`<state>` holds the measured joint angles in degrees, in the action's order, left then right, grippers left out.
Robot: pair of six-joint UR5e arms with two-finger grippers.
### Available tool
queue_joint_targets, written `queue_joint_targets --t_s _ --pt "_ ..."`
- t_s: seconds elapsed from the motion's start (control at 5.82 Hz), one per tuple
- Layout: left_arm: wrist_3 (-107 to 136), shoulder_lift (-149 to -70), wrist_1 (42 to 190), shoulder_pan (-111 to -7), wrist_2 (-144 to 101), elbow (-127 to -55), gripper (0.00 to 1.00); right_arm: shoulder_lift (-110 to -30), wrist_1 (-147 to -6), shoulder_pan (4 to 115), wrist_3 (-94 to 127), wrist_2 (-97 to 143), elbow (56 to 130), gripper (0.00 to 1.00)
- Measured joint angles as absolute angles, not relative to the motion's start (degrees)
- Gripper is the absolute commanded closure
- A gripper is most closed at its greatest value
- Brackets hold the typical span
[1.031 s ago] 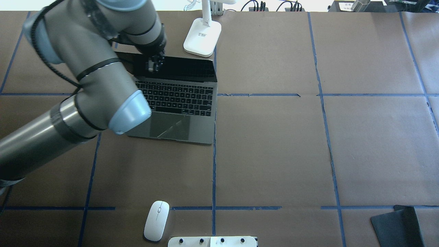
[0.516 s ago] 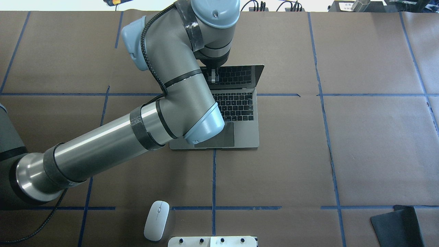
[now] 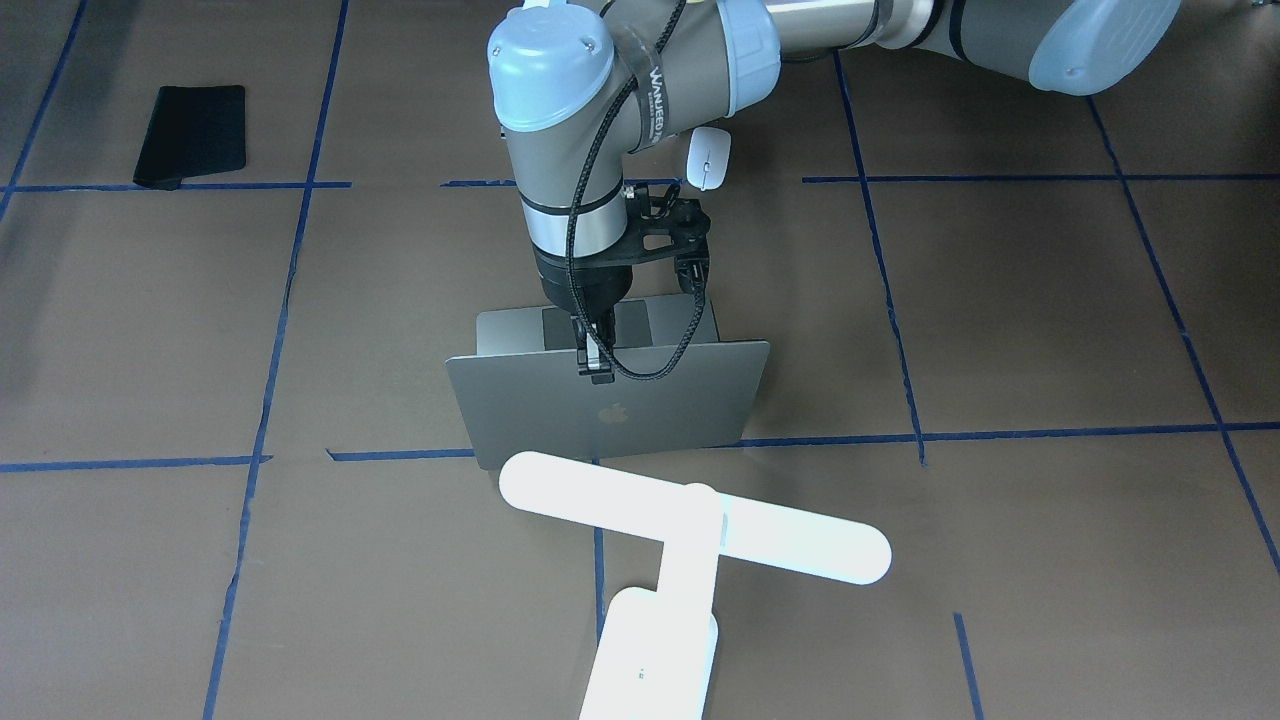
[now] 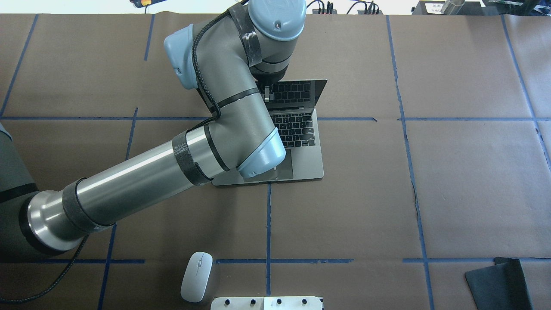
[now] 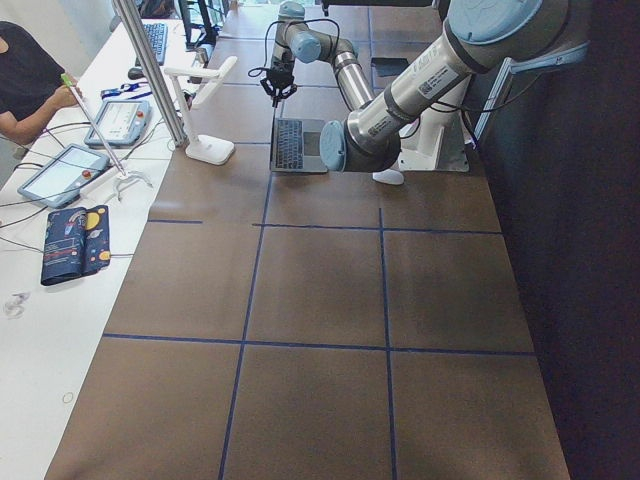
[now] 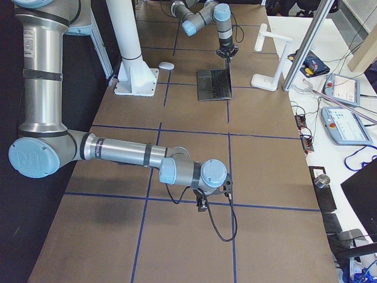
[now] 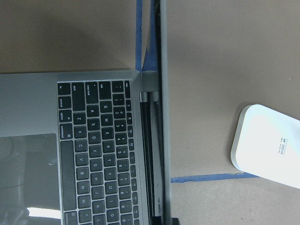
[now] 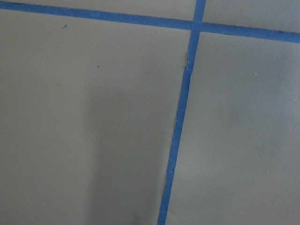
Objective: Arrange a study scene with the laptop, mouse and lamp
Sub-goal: 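Push the laptop lid upward with the left gripper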
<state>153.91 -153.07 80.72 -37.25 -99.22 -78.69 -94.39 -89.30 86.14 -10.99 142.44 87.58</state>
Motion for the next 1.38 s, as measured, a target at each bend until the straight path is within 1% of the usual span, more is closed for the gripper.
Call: queue_joint_targets --t_s 0.17,0.34,0.52,0.69,0.86,1.03,1.2,1.38 --pt "152.95 -153.19 81.48 -37.26 -99.1 -78.39 0.94 -94.39 -89.3 86.14 -10.99 142.46 87.55 0.0" --pt "151.83 -153.25 82.14 -37.26 -99.07 -78.03 0.92 -94.39 -89.3 86.14 -10.99 142.47 87.54 0.0" --pt "151.56 -153.25 82.42 -37.26 -99.06 -77.59 0.84 -94.39 -89.3 86.14 -10.99 142.47 87.47 0.0" --pt "151.52 -153.18 82.5 -37.3 -99.05 -77.41 0.82 -94.39 -89.3 86.13 -10.99 142.47 87.41 0.0" --pt "151.38 -153.1 82.52 -37.43 -99.02 -77.33 0.67 -94.39 -89.3 86.13 -10.99 142.47 87.38 0.0" --pt "151.24 -153.05 82.56 -37.56 -98.9 -77.29 0.65 -94.4 -89.3 86.13 -10.99 142.47 87.37 0.0" --pt "151.19 -153.02 82.77 -37.72 -98.73 -77.26 0.47 -94.39 -89.3 86.13 -10.99 142.47 87.37 0.0" --pt "151.03 -153.04 83.08 -38.27 -98.68 -77.28 0.45 -94.4 -89.3 86.13 -10.96 142.47 87.37 0.0"
